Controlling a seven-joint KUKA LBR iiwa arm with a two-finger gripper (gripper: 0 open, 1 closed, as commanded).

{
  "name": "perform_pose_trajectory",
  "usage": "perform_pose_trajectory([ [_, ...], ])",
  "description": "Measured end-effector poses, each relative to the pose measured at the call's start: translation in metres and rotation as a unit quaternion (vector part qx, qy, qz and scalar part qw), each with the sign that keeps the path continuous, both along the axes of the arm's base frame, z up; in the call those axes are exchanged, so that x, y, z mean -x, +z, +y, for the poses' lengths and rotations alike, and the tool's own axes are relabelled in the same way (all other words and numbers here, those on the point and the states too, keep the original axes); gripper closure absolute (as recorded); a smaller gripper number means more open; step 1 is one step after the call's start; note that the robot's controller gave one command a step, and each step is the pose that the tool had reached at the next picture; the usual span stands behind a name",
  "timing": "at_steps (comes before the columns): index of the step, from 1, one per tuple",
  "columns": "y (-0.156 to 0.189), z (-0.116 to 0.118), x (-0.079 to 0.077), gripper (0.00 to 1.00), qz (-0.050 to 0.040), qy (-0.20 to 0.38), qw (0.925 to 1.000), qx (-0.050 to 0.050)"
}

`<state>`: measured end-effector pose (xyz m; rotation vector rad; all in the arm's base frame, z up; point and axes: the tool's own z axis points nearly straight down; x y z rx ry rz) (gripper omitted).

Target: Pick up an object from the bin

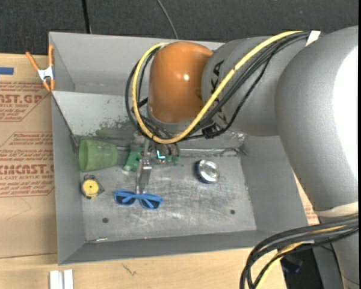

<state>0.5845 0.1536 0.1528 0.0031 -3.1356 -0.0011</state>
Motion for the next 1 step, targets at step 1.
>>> perform_pose_trajectory([
  [1,-0.0546,0.002,0.0262,0.0,-0.0118,-0.039,0.9992,-0.003],
])
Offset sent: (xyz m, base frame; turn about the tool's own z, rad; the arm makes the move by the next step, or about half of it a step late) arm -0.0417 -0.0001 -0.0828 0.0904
